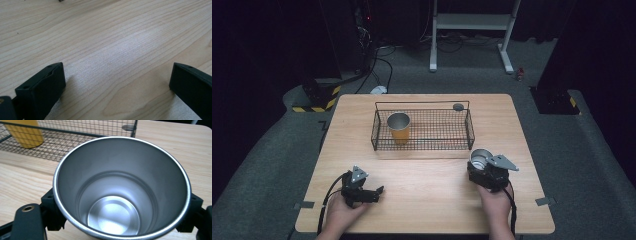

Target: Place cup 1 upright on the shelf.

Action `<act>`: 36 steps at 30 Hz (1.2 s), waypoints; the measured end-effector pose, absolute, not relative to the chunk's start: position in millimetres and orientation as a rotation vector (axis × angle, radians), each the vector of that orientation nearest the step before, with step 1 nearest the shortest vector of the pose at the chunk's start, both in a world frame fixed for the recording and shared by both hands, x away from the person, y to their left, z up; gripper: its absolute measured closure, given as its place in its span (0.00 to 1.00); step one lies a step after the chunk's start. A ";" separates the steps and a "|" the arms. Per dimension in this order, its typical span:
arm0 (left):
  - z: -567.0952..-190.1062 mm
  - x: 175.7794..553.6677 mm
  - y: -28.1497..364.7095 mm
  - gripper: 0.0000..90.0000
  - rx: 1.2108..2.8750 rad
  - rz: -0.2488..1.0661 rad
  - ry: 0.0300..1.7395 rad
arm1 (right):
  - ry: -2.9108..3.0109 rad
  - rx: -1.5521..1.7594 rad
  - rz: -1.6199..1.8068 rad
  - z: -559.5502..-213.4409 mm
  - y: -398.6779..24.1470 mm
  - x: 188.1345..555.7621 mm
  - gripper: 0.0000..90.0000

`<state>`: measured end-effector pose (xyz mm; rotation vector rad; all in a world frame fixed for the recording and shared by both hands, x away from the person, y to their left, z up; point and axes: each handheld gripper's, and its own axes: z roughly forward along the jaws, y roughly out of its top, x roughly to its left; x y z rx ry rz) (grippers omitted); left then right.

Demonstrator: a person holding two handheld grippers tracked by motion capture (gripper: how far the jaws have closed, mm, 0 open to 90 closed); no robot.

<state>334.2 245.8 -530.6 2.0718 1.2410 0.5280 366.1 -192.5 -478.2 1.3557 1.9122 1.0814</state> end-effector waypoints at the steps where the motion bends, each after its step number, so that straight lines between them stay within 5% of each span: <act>1: -530.6 334.2 245.9 0.01 2.072 0.529 1.242 | 1.919 1.343 1.075 -478.1 -190.6 365.3 0.20; 36: -530.6 351.5 263.5 0.01 2.050 0.545 1.287 | 1.947 1.264 1.151 -450.5 -134.4 379.3 0.20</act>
